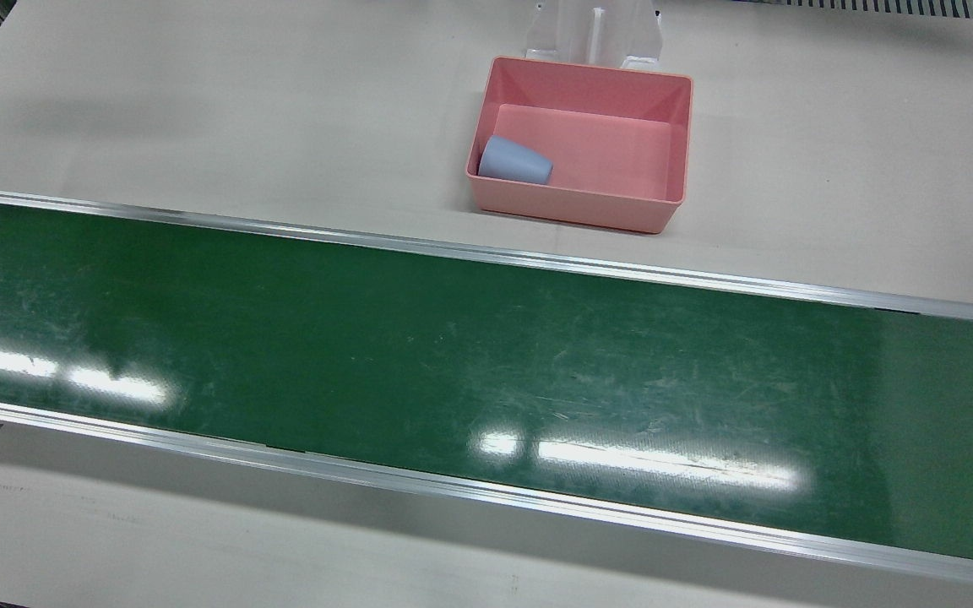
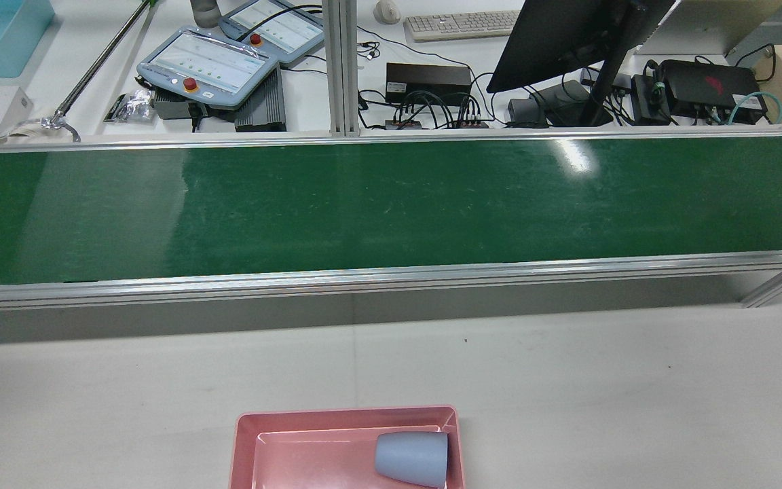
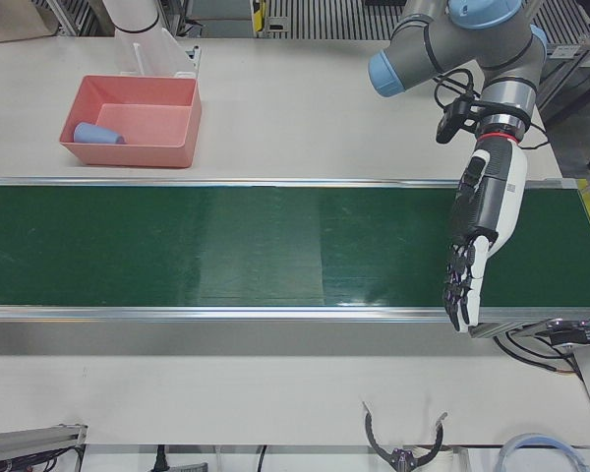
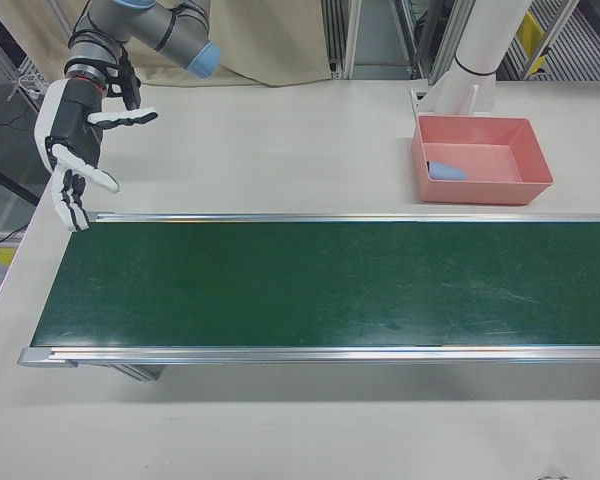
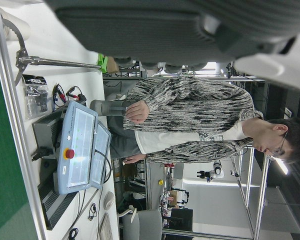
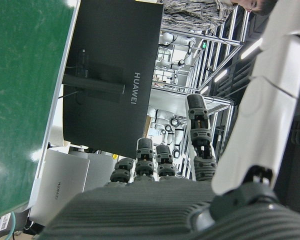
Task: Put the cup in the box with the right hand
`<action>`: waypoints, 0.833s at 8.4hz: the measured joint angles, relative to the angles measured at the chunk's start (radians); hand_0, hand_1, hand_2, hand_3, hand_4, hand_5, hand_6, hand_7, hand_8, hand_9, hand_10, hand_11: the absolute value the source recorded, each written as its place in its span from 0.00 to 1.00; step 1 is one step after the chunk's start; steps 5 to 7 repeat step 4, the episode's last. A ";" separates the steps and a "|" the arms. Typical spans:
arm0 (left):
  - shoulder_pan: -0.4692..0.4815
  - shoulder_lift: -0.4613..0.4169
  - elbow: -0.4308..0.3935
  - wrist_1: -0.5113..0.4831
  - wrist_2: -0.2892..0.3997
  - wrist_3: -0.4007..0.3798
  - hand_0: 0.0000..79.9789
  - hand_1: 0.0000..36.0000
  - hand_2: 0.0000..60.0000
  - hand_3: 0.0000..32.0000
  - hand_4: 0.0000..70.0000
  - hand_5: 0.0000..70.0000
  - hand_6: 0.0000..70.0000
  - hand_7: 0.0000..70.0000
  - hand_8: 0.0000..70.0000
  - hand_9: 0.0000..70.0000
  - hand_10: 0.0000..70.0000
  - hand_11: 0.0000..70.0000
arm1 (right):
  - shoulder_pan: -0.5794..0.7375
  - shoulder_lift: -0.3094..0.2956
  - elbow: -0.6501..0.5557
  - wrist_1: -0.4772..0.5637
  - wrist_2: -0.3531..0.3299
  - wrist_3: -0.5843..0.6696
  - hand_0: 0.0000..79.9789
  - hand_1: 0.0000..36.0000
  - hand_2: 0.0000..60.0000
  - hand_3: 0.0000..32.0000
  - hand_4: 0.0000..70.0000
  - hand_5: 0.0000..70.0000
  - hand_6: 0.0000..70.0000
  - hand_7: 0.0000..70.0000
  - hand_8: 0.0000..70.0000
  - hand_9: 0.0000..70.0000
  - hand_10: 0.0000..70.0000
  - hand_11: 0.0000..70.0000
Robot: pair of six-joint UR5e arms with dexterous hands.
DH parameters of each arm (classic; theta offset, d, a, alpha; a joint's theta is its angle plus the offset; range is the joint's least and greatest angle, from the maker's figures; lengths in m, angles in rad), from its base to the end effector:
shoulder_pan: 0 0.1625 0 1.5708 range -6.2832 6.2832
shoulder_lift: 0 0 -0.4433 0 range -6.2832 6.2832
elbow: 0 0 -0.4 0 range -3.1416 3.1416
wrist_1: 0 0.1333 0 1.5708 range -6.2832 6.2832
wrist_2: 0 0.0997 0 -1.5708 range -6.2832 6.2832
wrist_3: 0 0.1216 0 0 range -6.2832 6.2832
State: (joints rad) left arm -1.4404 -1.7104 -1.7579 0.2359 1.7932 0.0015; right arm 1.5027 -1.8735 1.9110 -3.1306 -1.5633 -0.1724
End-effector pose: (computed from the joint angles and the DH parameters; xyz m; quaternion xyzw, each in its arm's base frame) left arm -0.0318 -0.5767 0.5616 -0.1219 0.7276 -0.6633 0.1259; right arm 0.1071 -0.4021 0.6643 0.0403 -0.7229 0.6851 0.0800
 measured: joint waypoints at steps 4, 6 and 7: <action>0.000 0.001 -0.003 0.002 0.000 0.000 0.00 0.00 0.00 0.00 0.00 0.00 0.00 0.00 0.00 0.00 0.00 0.00 | 0.012 -0.008 -0.052 0.102 -0.003 0.005 0.65 0.45 0.20 0.00 0.35 0.08 0.09 0.29 0.16 0.29 0.07 0.12; 0.000 0.001 -0.003 0.002 0.000 0.000 0.00 0.00 0.00 0.00 0.00 0.00 0.00 0.00 0.00 0.00 0.00 0.00 | 0.012 -0.008 -0.052 0.102 -0.003 0.005 0.65 0.45 0.20 0.00 0.35 0.08 0.09 0.29 0.16 0.29 0.07 0.12; 0.000 0.001 -0.003 0.002 0.000 0.000 0.00 0.00 0.00 0.00 0.00 0.00 0.00 0.00 0.00 0.00 0.00 0.00 | 0.012 -0.008 -0.052 0.102 -0.003 0.005 0.65 0.45 0.20 0.00 0.35 0.08 0.09 0.29 0.16 0.29 0.07 0.12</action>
